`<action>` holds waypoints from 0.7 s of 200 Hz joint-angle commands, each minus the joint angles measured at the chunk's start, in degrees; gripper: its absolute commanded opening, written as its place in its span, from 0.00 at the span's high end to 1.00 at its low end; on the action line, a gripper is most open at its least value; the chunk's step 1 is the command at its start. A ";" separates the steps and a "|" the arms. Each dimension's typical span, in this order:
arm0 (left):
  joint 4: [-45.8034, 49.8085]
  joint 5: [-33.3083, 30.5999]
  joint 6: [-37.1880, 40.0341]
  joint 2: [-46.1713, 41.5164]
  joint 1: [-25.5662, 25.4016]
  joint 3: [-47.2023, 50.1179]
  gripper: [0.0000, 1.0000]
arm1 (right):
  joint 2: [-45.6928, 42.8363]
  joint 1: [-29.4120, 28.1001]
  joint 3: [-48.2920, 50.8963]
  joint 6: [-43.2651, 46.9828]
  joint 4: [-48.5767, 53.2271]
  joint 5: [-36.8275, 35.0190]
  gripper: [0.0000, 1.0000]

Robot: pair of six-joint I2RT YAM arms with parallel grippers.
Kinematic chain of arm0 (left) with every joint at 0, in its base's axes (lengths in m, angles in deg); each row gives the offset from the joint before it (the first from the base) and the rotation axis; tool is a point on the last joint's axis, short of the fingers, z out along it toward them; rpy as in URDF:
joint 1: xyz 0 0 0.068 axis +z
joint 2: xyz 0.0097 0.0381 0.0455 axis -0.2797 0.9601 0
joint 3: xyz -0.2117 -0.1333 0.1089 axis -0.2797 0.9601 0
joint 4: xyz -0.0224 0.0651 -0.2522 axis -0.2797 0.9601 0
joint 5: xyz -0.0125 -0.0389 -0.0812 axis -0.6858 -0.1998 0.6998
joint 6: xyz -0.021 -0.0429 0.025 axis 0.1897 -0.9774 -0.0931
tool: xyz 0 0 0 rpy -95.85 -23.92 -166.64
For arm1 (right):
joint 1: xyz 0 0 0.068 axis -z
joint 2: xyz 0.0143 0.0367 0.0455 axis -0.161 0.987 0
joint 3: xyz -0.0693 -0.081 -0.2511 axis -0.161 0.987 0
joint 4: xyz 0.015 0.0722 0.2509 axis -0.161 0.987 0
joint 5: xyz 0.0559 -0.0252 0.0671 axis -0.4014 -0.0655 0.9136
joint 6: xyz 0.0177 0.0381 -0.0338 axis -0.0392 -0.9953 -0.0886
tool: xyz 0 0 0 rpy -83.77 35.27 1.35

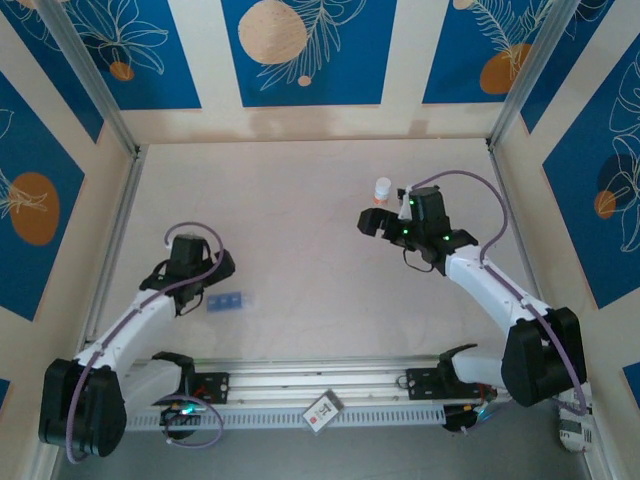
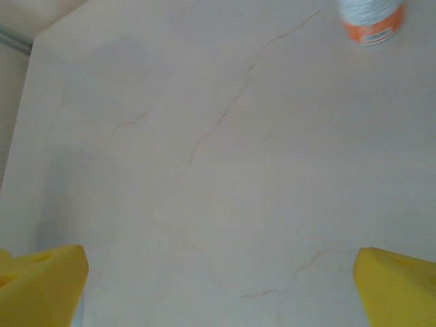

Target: Sort the pills into containers

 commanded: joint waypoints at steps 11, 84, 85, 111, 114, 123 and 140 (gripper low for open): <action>2.84 -1.88 -2.57 -0.83 -2.82 2.05 0.00 | 1.52 -1.91 -1.87 0.59 2.00 -0.74 0.00; 2.88 -1.91 -5.97 -1.46 -8.24 5.34 0.00 | 2.28 -1.96 -2.22 0.46 2.95 -1.99 0.00; 2.88 -1.92 -6.00 -1.46 -8.37 5.39 0.00 | 2.30 -1.96 -2.31 0.49 2.97 -2.00 0.00; 3.10 -1.92 -6.81 -1.80 -9.95 5.58 0.00 | 2.40 -1.96 -2.84 0.77 3.50 -2.25 0.00; 3.07 -1.92 -6.90 -1.89 -10.11 5.60 0.00 | 2.45 -1.96 -2.93 0.77 3.53 -2.27 0.00; 3.35 -1.76 -7.29 -2.11 -10.69 5.66 0.00 | 2.51 -1.96 -3.08 0.86 3.67 -2.35 0.00; 3.58 -1.76 -8.26 -2.88 -11.91 6.08 0.00 | 2.72 -2.02 -3.19 0.95 3.85 -2.61 0.00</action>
